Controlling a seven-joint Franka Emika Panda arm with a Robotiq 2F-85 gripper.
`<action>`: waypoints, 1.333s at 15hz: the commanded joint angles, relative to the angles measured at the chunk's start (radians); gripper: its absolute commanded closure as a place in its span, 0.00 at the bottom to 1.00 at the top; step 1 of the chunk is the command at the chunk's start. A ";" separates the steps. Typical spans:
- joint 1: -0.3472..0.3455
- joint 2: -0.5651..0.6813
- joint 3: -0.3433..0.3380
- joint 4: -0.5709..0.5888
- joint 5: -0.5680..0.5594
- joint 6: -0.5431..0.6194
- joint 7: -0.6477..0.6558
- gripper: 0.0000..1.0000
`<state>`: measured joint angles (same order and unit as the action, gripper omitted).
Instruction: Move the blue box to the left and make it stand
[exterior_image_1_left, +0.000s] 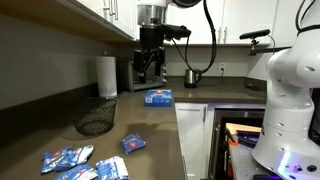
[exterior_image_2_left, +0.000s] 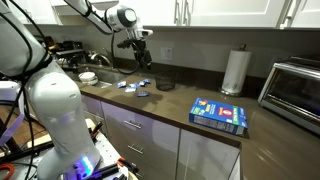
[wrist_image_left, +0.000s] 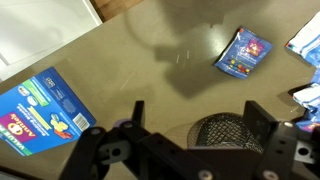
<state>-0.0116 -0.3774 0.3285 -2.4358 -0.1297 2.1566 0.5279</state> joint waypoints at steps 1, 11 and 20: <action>0.010 0.008 -0.032 0.008 -0.020 -0.003 0.023 0.00; -0.160 0.066 -0.260 0.153 -0.078 0.003 0.038 0.00; -0.222 0.322 -0.426 0.321 -0.015 0.078 0.120 0.00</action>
<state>-0.2366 -0.1482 -0.0599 -2.1754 -0.1979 2.2137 0.6121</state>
